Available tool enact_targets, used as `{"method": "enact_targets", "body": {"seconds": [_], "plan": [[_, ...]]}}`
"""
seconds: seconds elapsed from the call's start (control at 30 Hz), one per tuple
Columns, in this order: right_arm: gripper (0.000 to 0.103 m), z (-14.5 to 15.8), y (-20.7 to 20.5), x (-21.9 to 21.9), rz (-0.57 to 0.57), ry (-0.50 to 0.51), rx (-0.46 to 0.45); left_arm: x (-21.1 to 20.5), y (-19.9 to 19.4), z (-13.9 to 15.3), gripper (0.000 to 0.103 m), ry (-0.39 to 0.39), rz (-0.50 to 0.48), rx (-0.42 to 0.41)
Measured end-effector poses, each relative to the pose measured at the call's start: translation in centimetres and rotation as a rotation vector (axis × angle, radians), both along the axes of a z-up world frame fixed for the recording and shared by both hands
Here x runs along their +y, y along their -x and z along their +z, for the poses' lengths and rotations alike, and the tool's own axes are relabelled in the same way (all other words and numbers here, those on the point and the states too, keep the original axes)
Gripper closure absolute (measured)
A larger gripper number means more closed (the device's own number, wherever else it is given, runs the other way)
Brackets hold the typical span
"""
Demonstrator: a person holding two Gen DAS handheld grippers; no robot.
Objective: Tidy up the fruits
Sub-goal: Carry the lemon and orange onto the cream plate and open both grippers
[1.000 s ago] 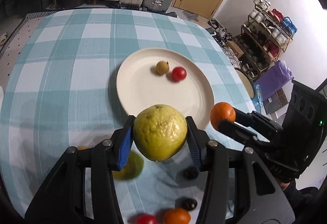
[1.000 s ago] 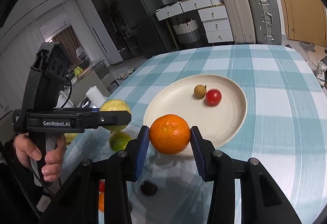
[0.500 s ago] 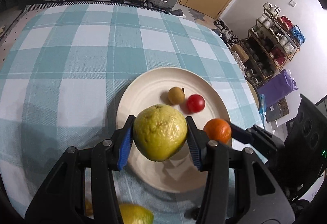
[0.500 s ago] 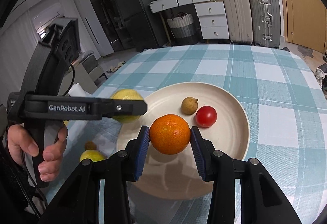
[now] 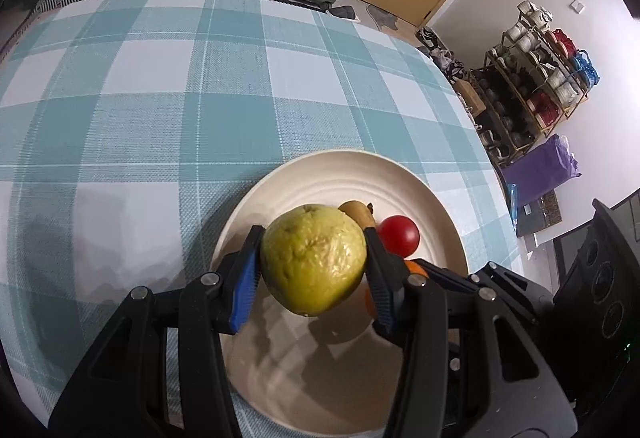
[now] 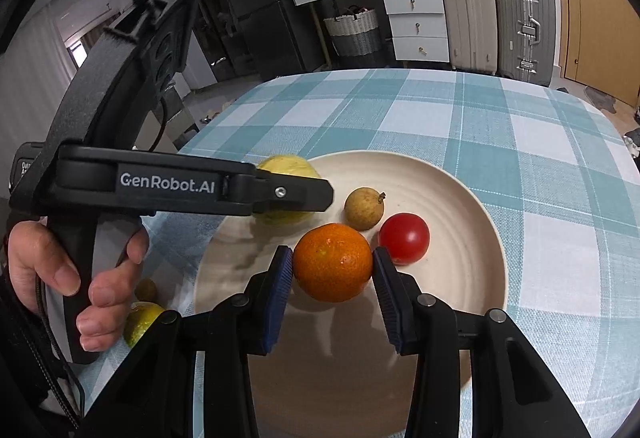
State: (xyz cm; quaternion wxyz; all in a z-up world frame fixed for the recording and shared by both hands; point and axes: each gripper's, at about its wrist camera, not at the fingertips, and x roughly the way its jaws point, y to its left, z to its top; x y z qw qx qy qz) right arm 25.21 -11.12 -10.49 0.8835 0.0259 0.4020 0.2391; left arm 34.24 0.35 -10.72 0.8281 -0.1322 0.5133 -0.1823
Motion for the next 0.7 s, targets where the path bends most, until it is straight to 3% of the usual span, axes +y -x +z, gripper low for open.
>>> {"method": "enact_targets", "body": {"seconds": [0.17,0.27,0.43,0.53,0.7], "plan": [[0.061,-0.4,-0.3,0.0,-0.014,0.003,0.005,-0.5,-0.7,-0.1,0.057,0.012,-0.014,0.018],[0.050,-0.2,-0.1,-0.5,-0.030,-0.015,-0.007,-0.6,-0.8,0.5,0.055,-0.005,-0.006,0.000],[0.047,1.1,1.1,-1.3,-0.051,-0.038,-0.053,-0.2,-0.2,1.7,0.054,-0.012,0.000,-0.014],[0.034,2.0,2.3,-2.3,-0.072,-0.070,-0.091,0.2,0.8,2.7,0.050,-0.006,0.006,-0.035],[0.032,3.1,4.2,-3.7,-0.109,-0.097,-0.122,1.0,2.9,4.2,0.047,-0.022,0.028,-0.080]]}}
